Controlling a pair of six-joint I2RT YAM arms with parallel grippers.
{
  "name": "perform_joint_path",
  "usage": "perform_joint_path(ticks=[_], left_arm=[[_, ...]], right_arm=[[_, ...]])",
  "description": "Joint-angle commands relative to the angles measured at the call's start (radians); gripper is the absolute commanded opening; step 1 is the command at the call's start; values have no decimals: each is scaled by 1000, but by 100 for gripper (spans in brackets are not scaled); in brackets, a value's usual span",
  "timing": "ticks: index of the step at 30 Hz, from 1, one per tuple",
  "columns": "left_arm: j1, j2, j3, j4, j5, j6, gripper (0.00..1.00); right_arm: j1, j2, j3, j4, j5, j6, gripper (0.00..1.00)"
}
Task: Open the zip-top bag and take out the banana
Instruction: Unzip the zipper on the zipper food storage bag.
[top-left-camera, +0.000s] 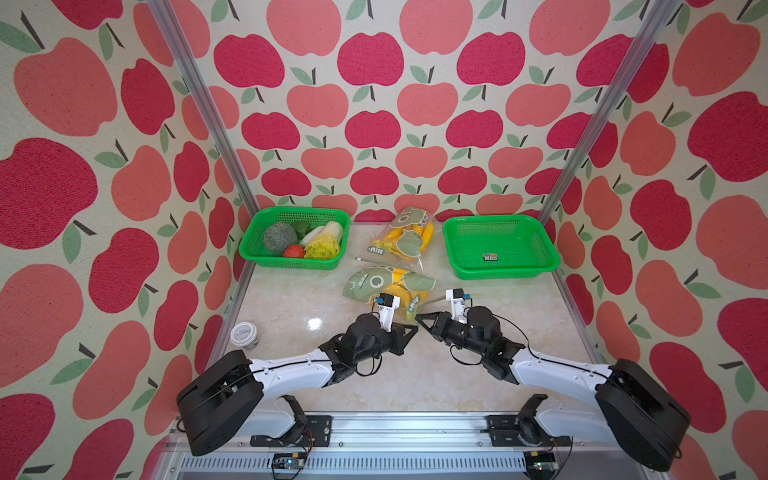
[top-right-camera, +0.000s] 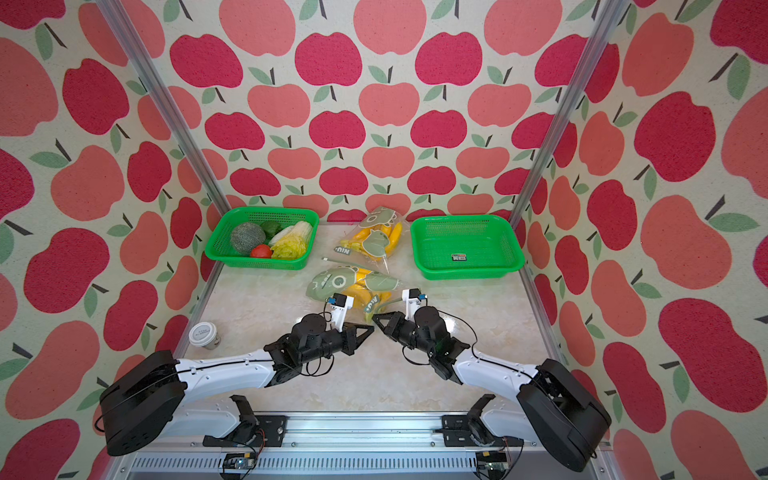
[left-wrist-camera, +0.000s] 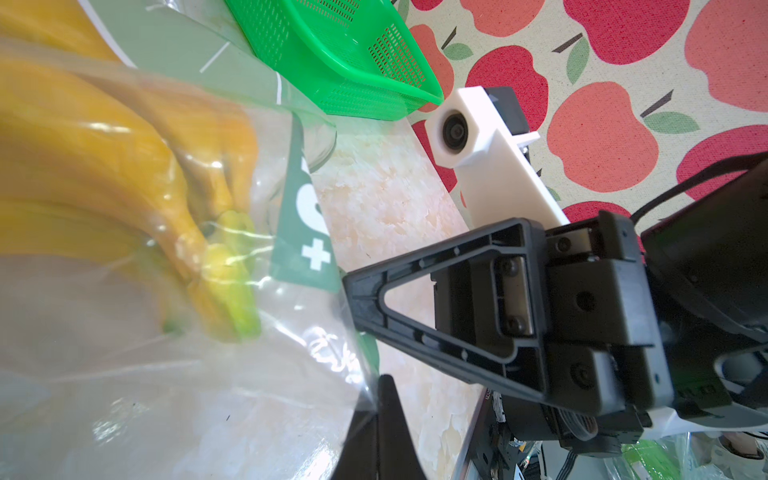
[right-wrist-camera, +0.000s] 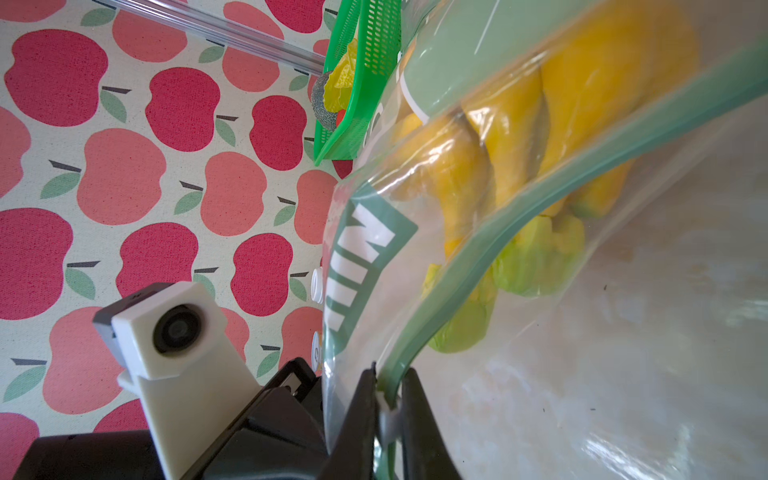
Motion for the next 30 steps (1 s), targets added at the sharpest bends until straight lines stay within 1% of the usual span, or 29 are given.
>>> perform_joint_path(ticks=[1,7,20,26,30], left_arm=[[-45,-45,-5,-11,143,38,0],[-47,-61,-5,-21,151,50,0],[-48,-98,-13,-56,149,69,0],[-49,-105,-16,-70,148,75,0],[-48,-127,-22,-94,145,82,0]], right_arm=[[-71,33,29,-15,216,-28,10],[-87,32,27,-38,238,-34,10],[-151,47,28,-43,232,-51,10],[-165,29,28,-66,243,-66,11],[-197,6,20,-89,241,-80,11]])
